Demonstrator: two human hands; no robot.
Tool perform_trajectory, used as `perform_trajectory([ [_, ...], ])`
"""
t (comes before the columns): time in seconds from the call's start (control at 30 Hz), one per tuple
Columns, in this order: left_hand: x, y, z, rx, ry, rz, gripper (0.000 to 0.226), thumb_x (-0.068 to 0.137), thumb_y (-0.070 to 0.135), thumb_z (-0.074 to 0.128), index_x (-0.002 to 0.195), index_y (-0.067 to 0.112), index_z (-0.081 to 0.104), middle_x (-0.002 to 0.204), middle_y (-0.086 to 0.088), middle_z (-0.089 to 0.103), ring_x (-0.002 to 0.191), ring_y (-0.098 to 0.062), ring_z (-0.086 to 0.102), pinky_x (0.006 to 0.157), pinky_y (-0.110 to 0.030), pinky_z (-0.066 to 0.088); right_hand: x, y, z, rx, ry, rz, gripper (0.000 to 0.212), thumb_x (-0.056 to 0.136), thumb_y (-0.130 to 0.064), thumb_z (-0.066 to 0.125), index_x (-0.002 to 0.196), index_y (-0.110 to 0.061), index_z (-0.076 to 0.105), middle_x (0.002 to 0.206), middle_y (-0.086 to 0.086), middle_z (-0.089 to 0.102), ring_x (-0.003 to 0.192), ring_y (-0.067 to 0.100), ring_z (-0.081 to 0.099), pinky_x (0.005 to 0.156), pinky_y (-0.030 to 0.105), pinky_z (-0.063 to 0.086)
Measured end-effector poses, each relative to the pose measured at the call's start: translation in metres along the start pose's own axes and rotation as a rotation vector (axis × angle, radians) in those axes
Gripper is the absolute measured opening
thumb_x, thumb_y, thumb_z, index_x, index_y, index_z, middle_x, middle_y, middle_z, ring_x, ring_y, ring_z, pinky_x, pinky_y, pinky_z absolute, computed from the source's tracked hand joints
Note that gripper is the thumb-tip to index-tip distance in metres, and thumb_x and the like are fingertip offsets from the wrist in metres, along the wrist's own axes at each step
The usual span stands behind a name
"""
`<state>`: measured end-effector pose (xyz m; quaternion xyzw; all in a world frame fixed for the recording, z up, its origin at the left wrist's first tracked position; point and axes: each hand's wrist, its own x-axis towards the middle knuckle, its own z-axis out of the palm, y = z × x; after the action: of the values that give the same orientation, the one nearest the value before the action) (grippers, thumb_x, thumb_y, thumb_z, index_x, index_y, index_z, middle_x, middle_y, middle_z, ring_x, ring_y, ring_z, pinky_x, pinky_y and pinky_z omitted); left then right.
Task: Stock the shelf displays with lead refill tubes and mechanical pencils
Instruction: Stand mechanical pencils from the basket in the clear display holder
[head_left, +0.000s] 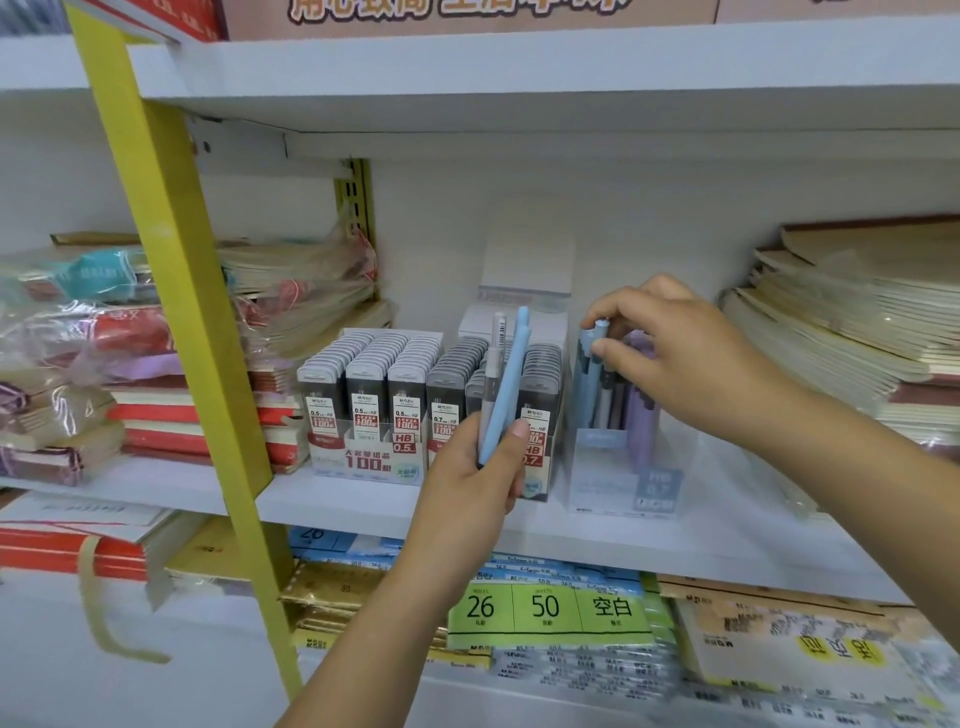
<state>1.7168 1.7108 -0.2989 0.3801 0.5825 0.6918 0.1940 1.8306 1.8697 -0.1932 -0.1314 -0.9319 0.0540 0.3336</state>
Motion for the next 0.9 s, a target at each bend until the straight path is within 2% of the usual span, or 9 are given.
perform_trajectory([
  [0.13, -0.001, 0.001, 0.0, -0.027, -0.017, -0.033, 0.021, 0.099, 0.039, 0.055, 0.08, 0.036, 0.062, 0.06, 0.009, 0.05, 0.046, -0.002, 0.04, 0.043, -0.013, 0.034, 0.001, 0.0, -0.001, 0.026, -0.019, 0.021, 0.02, 0.091, -0.023, 0.063, 0.109, -0.032, 0.061, 0.091, -0.016, 0.046, 0.084, -0.002, 0.052, 0.074, 0.003, 0.034],
  [0.23, -0.001, 0.003, 0.0, -0.037, -0.036, -0.047, 0.024, 0.1, 0.038, 0.055, 0.076, 0.04, 0.062, 0.061, 0.008, 0.05, 0.045, -0.002, 0.04, 0.043, -0.012, 0.034, 0.003, -0.001, 0.001, 0.077, 0.018, 0.033, 0.022, 0.09, -0.02, 0.065, 0.11, -0.025, 0.058, 0.086, -0.014, 0.053, 0.094, 0.008, 0.054, 0.086, 0.025, 0.043],
  [0.4, -0.001, 0.004, -0.001, -0.021, -0.04, -0.049, 0.021, 0.1, 0.039, 0.055, 0.08, 0.037, 0.062, 0.061, 0.008, 0.05, 0.046, -0.002, 0.04, 0.043, -0.012, 0.034, 0.006, 0.002, 0.005, 0.054, -0.017, 0.007, 0.019, 0.09, -0.021, 0.065, 0.104, -0.023, 0.052, 0.086, -0.012, 0.06, 0.096, 0.008, 0.052, 0.067, 0.01, 0.034],
  [0.47, -0.001, 0.004, -0.002, -0.014, -0.041, -0.046, 0.021, 0.1, 0.039, 0.055, 0.08, 0.035, 0.061, 0.061, 0.008, 0.05, 0.046, -0.002, 0.04, 0.044, -0.013, 0.034, 0.007, 0.005, 0.006, 0.045, -0.026, 0.009, 0.018, 0.088, -0.019, 0.066, 0.102, -0.026, 0.056, 0.09, -0.017, 0.052, 0.096, 0.006, 0.05, 0.068, 0.01, 0.033],
  [0.57, -0.001, 0.004, -0.002, -0.01, -0.04, -0.058, 0.02, 0.099, 0.039, 0.055, 0.082, 0.032, 0.061, 0.061, 0.007, 0.05, 0.045, -0.002, 0.039, 0.043, -0.013, 0.034, 0.009, 0.01, 0.008, 0.0, 0.005, -0.006, 0.021, 0.083, -0.017, 0.07, 0.096, -0.031, 0.063, 0.09, -0.023, 0.042, 0.101, 0.008, 0.035, 0.077, 0.019, 0.026],
  [0.7, -0.003, 0.007, -0.001, -0.076, -0.064, -0.109, 0.019, 0.099, 0.039, 0.057, 0.082, 0.035, 0.064, 0.062, 0.006, 0.052, 0.045, -0.005, 0.038, 0.042, -0.016, 0.032, 0.01, 0.012, 0.011, 0.052, -0.052, 0.091, 0.024, 0.083, -0.019, 0.071, 0.091, -0.04, 0.064, 0.092, -0.012, 0.044, 0.102, 0.009, 0.031, 0.077, 0.02, 0.022],
  [0.77, -0.004, 0.01, 0.0, -0.113, -0.087, -0.129, 0.022, 0.098, 0.04, 0.058, 0.078, 0.039, 0.066, 0.062, 0.006, 0.054, 0.045, -0.006, 0.038, 0.043, -0.017, 0.032, 0.009, 0.012, 0.01, 0.028, -0.041, 0.109, 0.021, 0.085, -0.022, 0.069, 0.097, -0.039, 0.067, 0.1, -0.008, 0.049, 0.109, 0.013, 0.032, 0.081, 0.018, 0.022],
  [0.83, -0.004, 0.013, 0.001, -0.133, -0.113, -0.135, 0.022, 0.098, 0.041, 0.058, 0.078, 0.04, 0.067, 0.063, 0.007, 0.057, 0.046, -0.007, 0.041, 0.043, -0.016, 0.033, 0.003, 0.009, 0.008, -0.008, 0.066, 0.077, 0.021, 0.089, -0.028, 0.064, 0.109, -0.033, 0.068, 0.106, -0.007, 0.053, 0.114, 0.013, 0.036, 0.088, 0.019, 0.023],
  [0.9, -0.004, 0.015, 0.002, -0.137, -0.142, -0.132, 0.02, 0.098, 0.042, 0.059, 0.082, 0.039, 0.07, 0.064, 0.007, 0.059, 0.047, -0.007, 0.043, 0.044, -0.015, 0.034, -0.005, -0.002, 0.006, 0.142, 0.178, 0.075, 0.027, 0.092, -0.032, 0.058, 0.118, -0.034, 0.064, 0.103, -0.012, 0.059, 0.104, 0.001, 0.046, 0.085, 0.02, 0.031],
])
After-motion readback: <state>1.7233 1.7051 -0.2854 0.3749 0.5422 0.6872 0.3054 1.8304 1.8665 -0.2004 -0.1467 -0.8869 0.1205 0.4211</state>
